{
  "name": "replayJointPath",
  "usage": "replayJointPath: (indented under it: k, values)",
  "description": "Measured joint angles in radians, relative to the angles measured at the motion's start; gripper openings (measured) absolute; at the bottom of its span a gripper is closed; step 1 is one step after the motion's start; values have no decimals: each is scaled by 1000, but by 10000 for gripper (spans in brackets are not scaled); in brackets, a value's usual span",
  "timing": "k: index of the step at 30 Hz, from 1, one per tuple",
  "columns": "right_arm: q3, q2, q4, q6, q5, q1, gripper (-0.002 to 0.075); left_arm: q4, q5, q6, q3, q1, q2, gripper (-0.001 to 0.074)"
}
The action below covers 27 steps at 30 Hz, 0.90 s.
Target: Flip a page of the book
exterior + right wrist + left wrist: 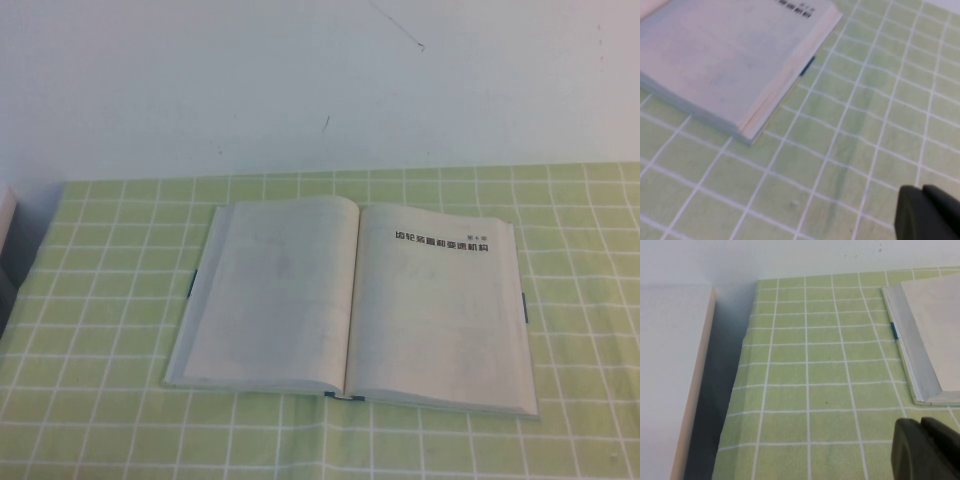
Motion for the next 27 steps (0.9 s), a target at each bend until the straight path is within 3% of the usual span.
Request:
replayJointPath:
  k: [9, 27]
  values:
    - [193, -295, -49, 38, -119, -164, -2, 0, 0, 0, -2, 0, -2, -4]
    - [205, -313, -118, 165, -106, -223, -2, 0, 0, 0, -2, 0, -2, -4]
